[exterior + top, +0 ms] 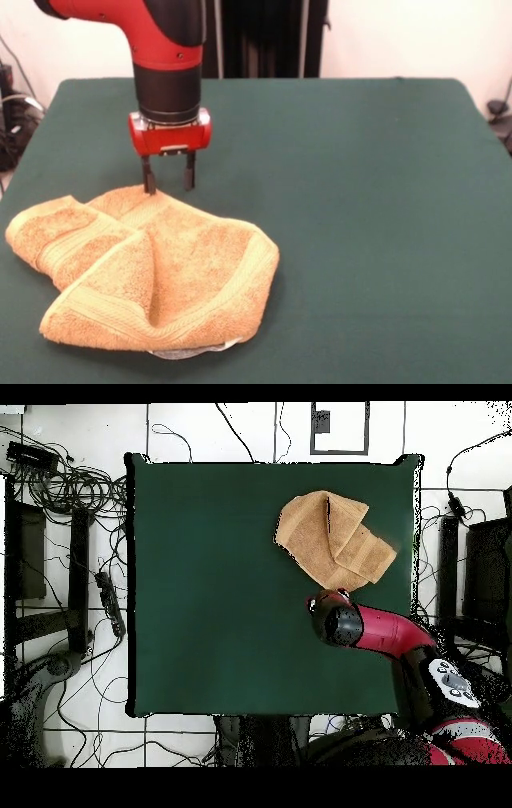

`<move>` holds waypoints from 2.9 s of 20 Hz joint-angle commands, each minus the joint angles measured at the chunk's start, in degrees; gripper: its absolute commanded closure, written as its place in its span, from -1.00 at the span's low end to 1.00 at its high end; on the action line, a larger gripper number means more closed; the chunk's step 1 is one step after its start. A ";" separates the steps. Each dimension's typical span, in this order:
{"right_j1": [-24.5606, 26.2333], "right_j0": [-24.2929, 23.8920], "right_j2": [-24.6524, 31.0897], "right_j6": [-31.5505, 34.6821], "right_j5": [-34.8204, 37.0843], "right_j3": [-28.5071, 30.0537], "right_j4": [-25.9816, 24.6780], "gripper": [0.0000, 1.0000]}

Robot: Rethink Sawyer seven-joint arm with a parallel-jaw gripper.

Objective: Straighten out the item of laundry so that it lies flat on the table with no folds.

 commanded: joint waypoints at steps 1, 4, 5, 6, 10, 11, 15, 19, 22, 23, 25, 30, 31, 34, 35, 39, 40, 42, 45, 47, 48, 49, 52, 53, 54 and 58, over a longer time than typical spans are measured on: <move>-2.06 4.45 -1.16 13.41 5.57 3.65 3.75 -1.00; -2.96 4.78 -1.52 12.85 6.72 3.71 4.42 -1.00; -3.28 4.93 -1.70 12.75 7.02 3.75 4.60 -1.00; -3.69 5.06 -1.86 12.62 7.36 3.90 4.69 -1.00; -6.05 6.02 -2.88 12.16 9.41 4.71 4.96 -1.00; -6.80 6.31 -3.15 11.95 10.12 4.94 5.03 -1.00; -5.01 5.36 -1.62 10.04 10.27 3.50 4.98 -1.00; -1.78 4.25 -0.12 8.79 9.36 1.36 5.00 -1.00; 0.17 3.32 0.87 8.70 7.25 1.04 5.01 -1.00; 0.84 2.97 1.22 8.74 6.51 0.99 4.98 -1.00; 2.33 2.03 2.29 8.65 4.78 0.72 4.94 -1.00; 2.73 -0.48 5.09 7.88 2.67 1.89 4.73 -1.00; 3.39 -0.74 5.49 7.88 2.05 1.71 4.65 -1.00; 5.41 -1.92 7.07 7.72 -0.02 1.04 4.16 -1.00; 5.99 -2.40 7.75 7.44 -0.62 0.75 3.87 -1.00; 7.43 -3.40 9.79 5.96 -0.39 -0.80 3.20 -1.00; 7.68 -3.49 10.07 5.78 -0.06 -1.03 3.15 -1.00; 8.24 -3.60 10.29 6.16 -0.29 -1.12 3.07 -1.00; 8.98 -3.48 10.25 6.58 -0.58 -1.50 3.08 -1.00; 9.29 -3.38 10.20 6.63 -0.56 -1.74 3.11 -1.00; 9.33 -3.41 10.24 6.65 -0.65 -1.72 3.11 -1.00; 9.37 -3.44 10.29 6.68 -0.73 -1.71 3.12 -1.00; 9.55 -3.42 10.47 6.75 -1.03 -1.78 3.15 -1.00; 9.51 -3.32 10.46 6.80 -0.98 -1.82 3.20 -1.00; 9.23 -3.21 10.44 6.86 -0.94 -1.67 3.21 -1.00; 6.17 -0.42 7.73 8.30 1.90 -1.10 3.87 -1.00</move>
